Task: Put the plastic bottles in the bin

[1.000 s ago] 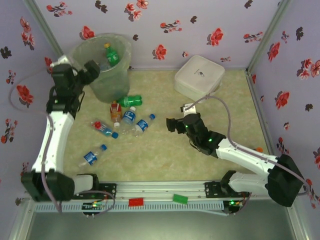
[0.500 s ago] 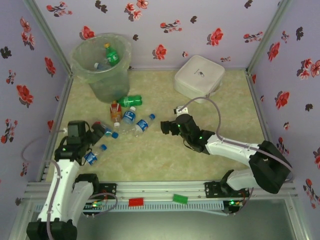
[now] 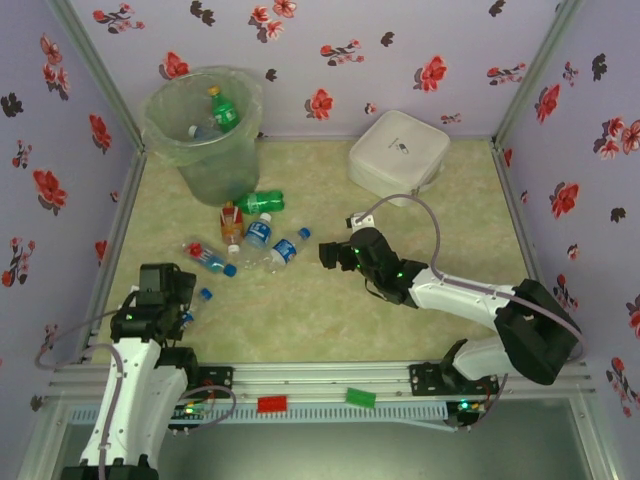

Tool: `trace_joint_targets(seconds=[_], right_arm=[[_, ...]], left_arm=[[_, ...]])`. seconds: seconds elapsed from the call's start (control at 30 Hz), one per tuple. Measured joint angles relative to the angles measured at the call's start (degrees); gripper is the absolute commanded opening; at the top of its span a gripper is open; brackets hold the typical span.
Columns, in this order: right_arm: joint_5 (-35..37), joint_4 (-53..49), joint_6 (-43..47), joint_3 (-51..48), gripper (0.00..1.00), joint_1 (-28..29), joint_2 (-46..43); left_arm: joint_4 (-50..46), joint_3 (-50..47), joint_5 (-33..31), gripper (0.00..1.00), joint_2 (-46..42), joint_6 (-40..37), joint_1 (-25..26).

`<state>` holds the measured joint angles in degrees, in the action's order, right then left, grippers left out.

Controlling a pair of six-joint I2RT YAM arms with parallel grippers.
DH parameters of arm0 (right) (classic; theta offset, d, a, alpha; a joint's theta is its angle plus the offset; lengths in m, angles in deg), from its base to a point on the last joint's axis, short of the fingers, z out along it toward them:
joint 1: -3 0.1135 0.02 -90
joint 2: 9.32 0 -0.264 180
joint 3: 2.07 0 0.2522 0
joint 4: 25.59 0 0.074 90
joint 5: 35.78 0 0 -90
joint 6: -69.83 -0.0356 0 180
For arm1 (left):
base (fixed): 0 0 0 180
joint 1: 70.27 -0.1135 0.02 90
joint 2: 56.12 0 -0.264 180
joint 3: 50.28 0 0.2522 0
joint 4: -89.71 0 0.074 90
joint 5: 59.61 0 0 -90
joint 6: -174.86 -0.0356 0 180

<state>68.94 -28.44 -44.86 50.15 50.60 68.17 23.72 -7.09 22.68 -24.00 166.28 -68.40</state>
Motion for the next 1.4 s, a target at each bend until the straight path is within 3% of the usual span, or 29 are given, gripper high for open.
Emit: trace_joint_targets(seconds=[0.13,0.33,0.9,1.17,1.4], right_arm=[[0.0,0.0,0.0,0.6,1.00,0.0,0.0],[-0.2,0.0,0.0,0.9,1.00,0.0,0.0],[-1.5,0.4,0.0,0.9,1.00,0.0,0.0],[-1.4,0.4,0.0,0.9,1.00,0.0,0.0],[-1.4,0.4,0.0,0.9,1.00,0.0,0.0]], left_arm=[[-0.1,-0.1,-0.7,1.00,4.2,8.6,0.0],[2.3,-0.1,-0.9,1.00,12.5,15.5,0.0],[7.8,-3.7,-0.9,0.94,19.7,23.3,0.0],[9.9,-3.0,-1.0,0.79,27.3,23.4,0.0],[7.9,-2.6,-0.6,0.58,28.2,23.3,0.0]])
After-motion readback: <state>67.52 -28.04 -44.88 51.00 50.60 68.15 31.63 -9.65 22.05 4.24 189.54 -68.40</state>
